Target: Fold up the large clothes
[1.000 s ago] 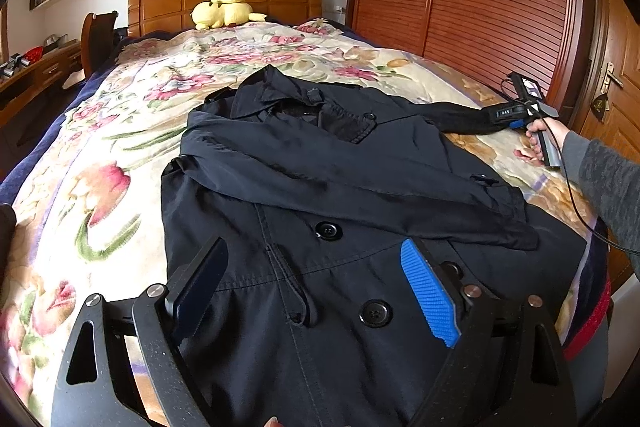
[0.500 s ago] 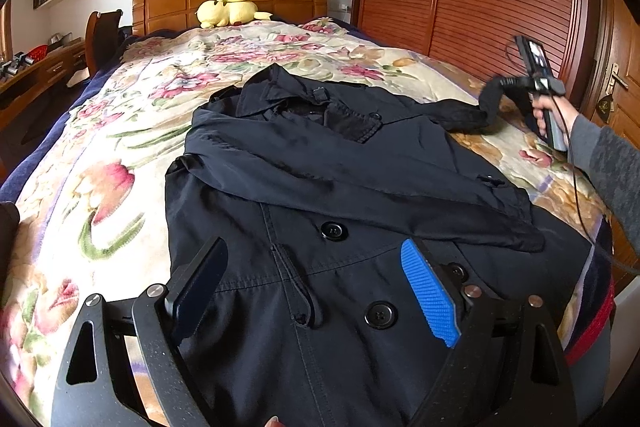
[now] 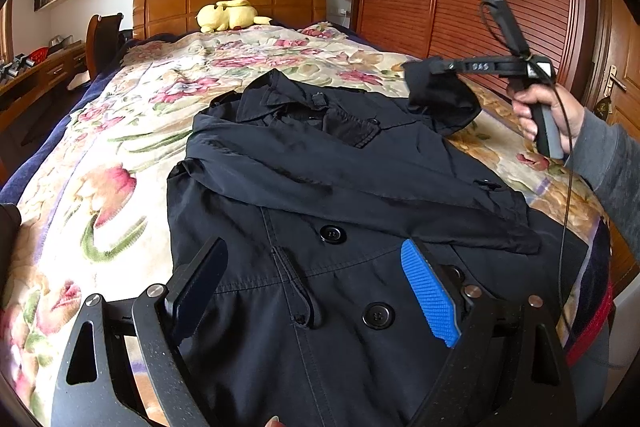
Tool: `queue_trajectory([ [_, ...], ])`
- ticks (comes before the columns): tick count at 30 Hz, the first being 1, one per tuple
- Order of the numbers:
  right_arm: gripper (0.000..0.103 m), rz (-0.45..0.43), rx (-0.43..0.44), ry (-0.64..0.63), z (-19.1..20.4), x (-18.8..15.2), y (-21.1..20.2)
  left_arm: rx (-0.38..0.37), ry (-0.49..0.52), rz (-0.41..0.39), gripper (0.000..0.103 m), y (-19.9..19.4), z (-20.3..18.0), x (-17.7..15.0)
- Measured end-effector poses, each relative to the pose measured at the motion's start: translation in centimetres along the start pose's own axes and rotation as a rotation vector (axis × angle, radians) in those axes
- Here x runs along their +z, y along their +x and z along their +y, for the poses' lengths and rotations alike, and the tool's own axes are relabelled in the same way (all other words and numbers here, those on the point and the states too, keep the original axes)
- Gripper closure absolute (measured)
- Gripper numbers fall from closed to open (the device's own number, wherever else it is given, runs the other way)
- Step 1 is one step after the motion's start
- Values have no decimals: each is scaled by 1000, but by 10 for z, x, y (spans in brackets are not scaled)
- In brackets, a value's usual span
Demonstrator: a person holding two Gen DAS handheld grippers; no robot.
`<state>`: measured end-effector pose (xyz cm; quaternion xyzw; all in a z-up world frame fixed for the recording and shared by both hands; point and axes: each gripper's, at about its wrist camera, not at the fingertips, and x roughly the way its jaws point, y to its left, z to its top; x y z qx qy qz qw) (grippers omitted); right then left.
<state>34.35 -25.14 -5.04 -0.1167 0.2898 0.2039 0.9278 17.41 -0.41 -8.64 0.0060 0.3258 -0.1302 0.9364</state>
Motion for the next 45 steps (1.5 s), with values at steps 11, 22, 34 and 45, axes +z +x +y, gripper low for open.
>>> queue_trajectory([
  [11, 96, 139, 12, -47, 21, 2, 25, -1, -12, 1, 14, 0, 3, 2],
  [22, 68, 130, 19, -59, 39, 12, 12, -1, -12, -3, 14, -1, 5, 1],
  [34, 41, 7, -138, -10, 7, 59, -3, -1, -12, -3, 14, -1, 4, 1],
  [45, 36, 255, -196, 127, -26, 36, 80, -3, -14, -5, 14, -3, 6, 2],
])
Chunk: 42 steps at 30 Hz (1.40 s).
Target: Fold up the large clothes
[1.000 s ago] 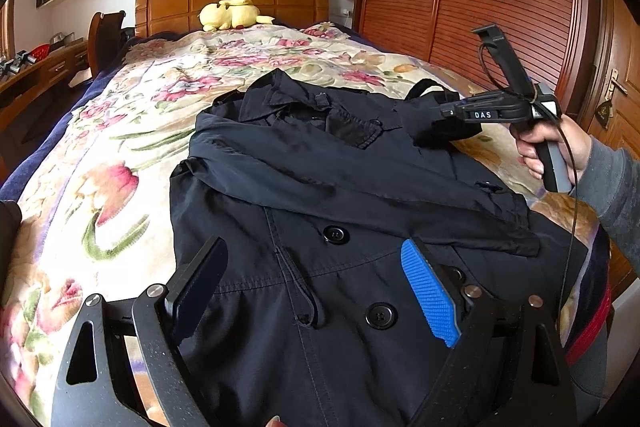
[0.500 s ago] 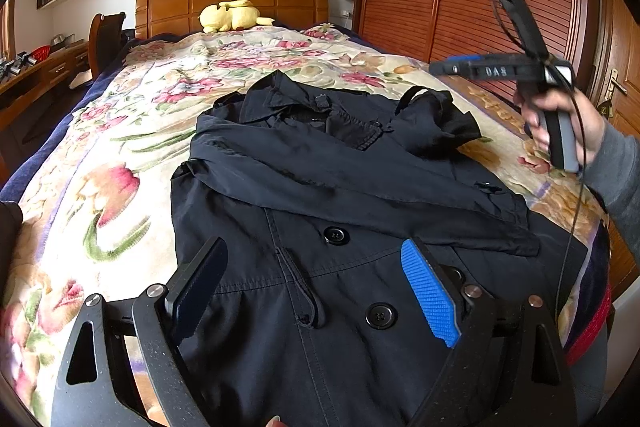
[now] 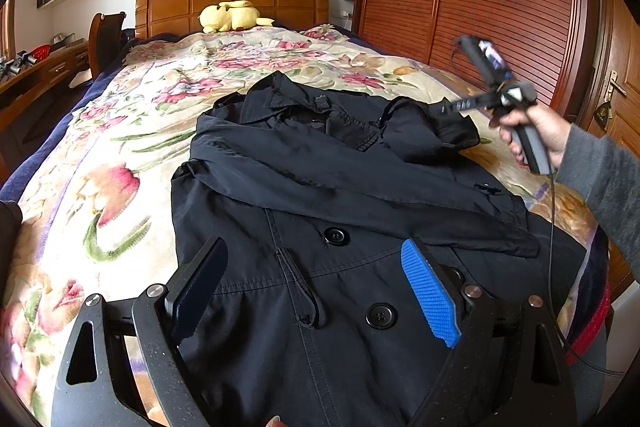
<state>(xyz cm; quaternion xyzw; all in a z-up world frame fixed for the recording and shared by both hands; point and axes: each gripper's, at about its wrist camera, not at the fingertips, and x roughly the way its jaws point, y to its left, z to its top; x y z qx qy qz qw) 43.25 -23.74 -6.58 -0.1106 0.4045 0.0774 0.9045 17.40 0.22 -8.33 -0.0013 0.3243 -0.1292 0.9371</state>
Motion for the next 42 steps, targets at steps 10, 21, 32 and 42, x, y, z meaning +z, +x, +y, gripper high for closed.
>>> queue_trajectory([
  [10, 36, -90, 64, 87, 4, 20, -9, 4, -1, 1, 14, 0, 1, 0],
  [21, 36, 10, 82, 98, 10, 24, 37, 3, -3, -2, 14, -1, 1, 1],
  [32, 60, 57, 79, 60, 14, 24, 58, -4, -5, -5, 14, -1, 2, 2],
  [42, 93, -149, 104, -61, 40, 41, -42, -17, -13, -39, 14, -14, 8, 3],
])
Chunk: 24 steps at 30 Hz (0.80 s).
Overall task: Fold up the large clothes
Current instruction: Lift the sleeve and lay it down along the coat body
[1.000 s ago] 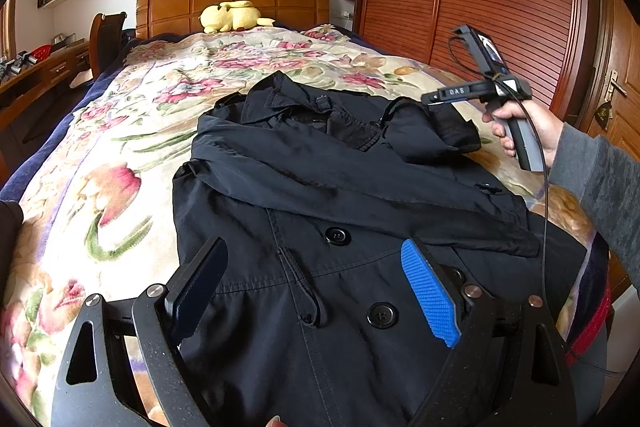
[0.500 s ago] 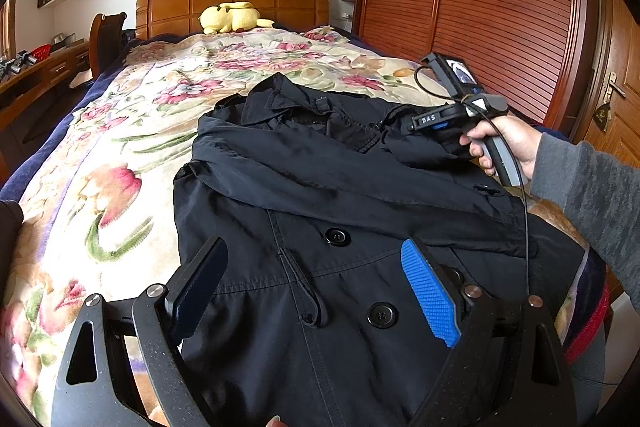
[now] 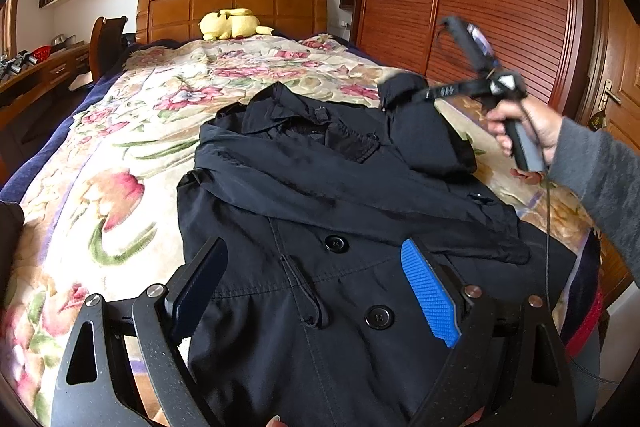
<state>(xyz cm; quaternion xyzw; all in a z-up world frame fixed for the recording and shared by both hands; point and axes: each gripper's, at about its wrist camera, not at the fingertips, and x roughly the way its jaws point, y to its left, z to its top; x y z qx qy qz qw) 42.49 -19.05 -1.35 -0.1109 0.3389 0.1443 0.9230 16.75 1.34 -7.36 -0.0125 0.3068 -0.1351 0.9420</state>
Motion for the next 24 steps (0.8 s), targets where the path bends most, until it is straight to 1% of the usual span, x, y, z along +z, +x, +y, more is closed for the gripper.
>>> queue_trajectory([
  [6, 93, -141, 15, -98, 51, 25, -71, 6, -13, -22, 14, -10, 10, 0],
  [11, 93, -191, 39, -159, 94, 27, -110, 15, -20, -38, 14, -22, 22, -3],
  [13, 93, -207, 55, -176, 108, 24, -122, 23, -25, -45, 14, -28, 28, -5],
  [19, 93, -248, 124, -192, 128, 8, -160, 55, -46, -55, 14, -43, 51, -11],
  [22, 93, -242, 160, -193, 135, -7, -167, 62, -56, -63, 14, -47, 58, -13],
  [24, 93, -220, 174, -204, 140, -19, -166, 66, -59, -69, 14, -51, 62, -14],
])
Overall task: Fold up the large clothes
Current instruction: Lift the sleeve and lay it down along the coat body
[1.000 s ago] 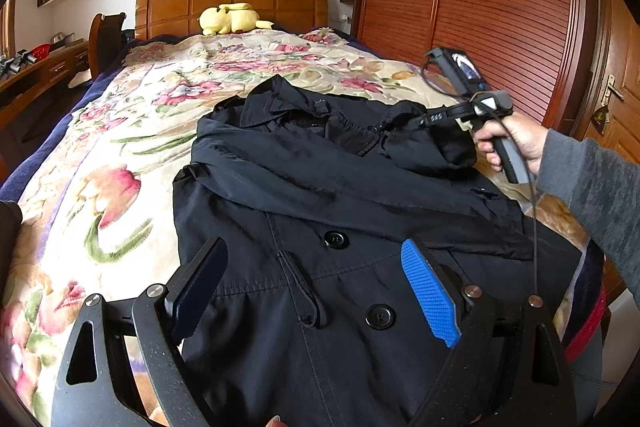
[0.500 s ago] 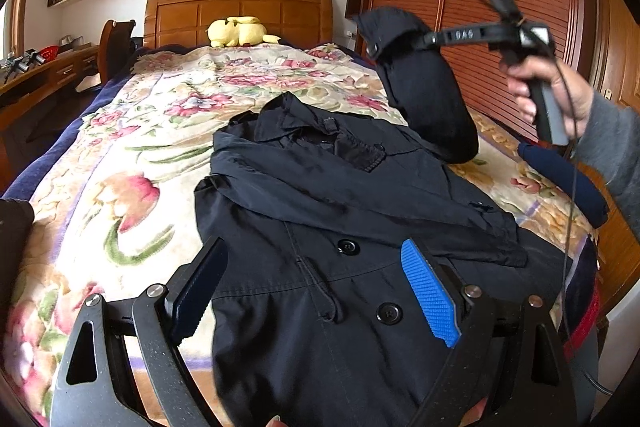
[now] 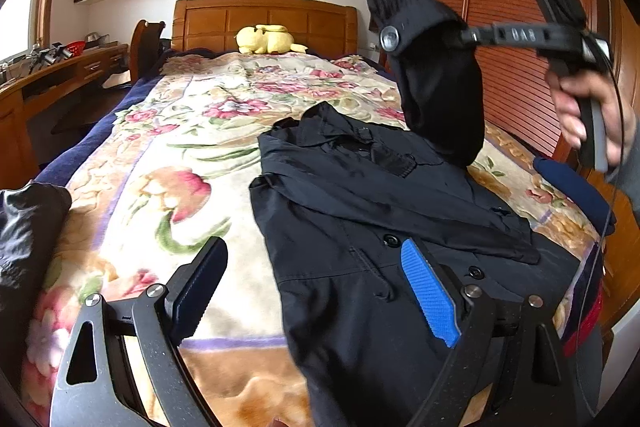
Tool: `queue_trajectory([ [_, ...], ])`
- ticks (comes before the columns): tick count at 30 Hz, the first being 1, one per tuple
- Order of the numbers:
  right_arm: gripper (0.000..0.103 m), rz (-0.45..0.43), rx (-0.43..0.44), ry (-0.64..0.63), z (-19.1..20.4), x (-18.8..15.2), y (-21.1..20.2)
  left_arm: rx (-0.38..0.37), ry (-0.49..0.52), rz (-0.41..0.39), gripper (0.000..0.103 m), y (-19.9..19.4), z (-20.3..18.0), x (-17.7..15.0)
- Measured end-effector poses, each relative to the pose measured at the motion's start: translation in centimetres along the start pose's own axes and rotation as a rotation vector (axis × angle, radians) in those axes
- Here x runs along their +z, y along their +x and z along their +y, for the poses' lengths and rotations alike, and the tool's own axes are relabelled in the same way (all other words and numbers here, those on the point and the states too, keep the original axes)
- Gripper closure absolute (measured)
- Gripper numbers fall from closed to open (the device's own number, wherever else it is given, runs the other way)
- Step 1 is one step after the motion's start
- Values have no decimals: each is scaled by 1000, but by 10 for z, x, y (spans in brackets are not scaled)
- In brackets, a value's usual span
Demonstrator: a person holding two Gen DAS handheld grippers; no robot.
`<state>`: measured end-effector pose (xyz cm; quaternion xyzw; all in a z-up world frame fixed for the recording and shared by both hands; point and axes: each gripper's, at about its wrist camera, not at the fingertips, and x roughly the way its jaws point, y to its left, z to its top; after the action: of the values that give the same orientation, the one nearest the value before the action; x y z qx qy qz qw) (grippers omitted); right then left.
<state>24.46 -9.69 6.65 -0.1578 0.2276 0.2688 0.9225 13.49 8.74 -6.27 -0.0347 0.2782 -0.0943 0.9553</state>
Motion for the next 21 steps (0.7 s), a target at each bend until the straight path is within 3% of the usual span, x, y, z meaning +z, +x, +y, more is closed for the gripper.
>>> queue_trajectory([
  [16, 93, 170, 96, 62, 19, -81, 8, 5, -2, -7, 14, -5, 8, -1],
  [21, 84, 252, 122, 81, 21, -95, 16, 8, 0, 0, 14, -3, 7, -1],
])
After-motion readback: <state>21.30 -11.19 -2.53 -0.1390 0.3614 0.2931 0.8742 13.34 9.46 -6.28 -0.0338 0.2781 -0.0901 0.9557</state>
